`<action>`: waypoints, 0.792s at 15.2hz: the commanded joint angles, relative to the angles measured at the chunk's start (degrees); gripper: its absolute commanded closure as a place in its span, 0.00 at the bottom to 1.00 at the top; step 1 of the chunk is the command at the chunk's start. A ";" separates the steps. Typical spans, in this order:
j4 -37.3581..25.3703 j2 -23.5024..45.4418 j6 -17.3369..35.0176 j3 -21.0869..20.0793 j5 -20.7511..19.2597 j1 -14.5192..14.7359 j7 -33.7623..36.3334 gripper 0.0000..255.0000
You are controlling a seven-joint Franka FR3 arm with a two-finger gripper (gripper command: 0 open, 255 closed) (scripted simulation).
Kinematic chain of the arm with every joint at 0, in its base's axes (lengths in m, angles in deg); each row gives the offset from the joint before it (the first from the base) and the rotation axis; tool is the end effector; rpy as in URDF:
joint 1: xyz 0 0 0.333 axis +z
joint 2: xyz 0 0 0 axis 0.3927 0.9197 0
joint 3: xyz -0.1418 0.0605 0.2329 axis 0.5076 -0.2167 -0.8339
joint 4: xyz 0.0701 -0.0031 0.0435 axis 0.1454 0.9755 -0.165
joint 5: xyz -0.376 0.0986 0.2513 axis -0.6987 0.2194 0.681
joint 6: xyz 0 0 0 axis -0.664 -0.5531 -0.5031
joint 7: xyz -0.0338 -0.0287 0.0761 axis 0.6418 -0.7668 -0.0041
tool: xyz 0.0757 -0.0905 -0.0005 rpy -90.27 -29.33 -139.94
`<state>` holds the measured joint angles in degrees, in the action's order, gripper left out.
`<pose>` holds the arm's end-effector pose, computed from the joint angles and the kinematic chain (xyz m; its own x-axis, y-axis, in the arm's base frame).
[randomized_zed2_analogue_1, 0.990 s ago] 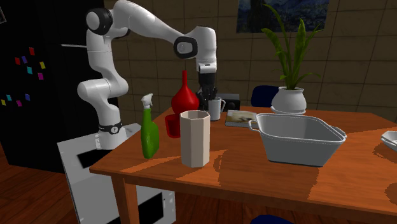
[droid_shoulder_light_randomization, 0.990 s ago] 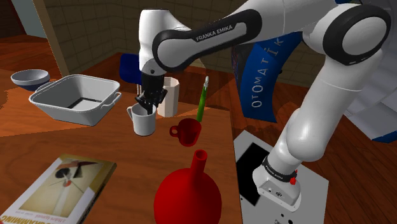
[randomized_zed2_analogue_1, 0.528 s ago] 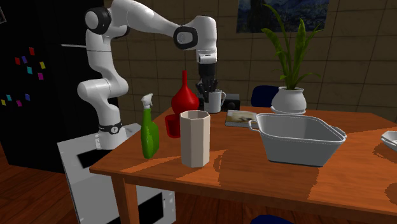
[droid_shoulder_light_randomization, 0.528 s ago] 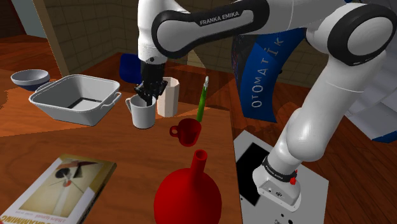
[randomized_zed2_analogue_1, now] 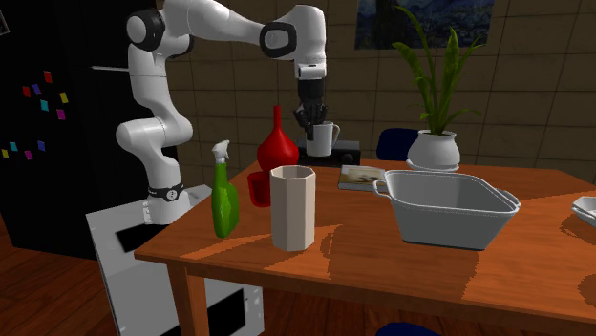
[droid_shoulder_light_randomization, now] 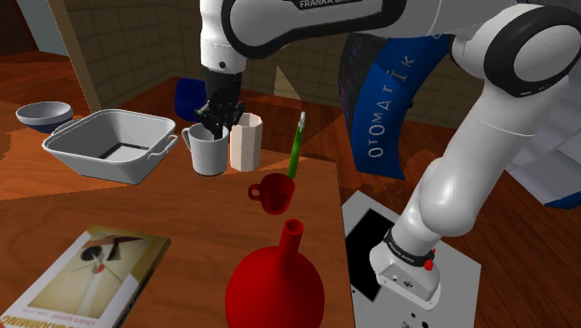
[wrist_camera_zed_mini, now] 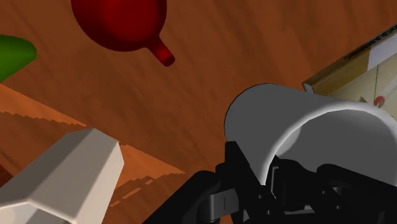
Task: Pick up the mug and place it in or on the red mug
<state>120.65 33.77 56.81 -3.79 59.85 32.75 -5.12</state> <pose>0.5430 0.3295 0.4437 0.9970 0.0772 0.0009 0.0771 -0.9949 -0.0657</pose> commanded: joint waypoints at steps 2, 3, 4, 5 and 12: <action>1.18 -2.33 -1.07 0.48 0.87 -0.51 -1.17 1.00; 3.31 -4.56 -1.12 0.99 1.69 -0.94 -2.38 1.00; 5.35 -6.76 -1.24 1.56 2.44 -1.32 -3.59 1.00; 7.31 -8.92 -1.44 2.18 3.13 -1.63 -4.78 1.00; 18.94 -23.14 -4.44 7.50 5.75 -3.08 -12.70 1.00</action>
<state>137.98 12.61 52.84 2.79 65.40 29.90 -16.52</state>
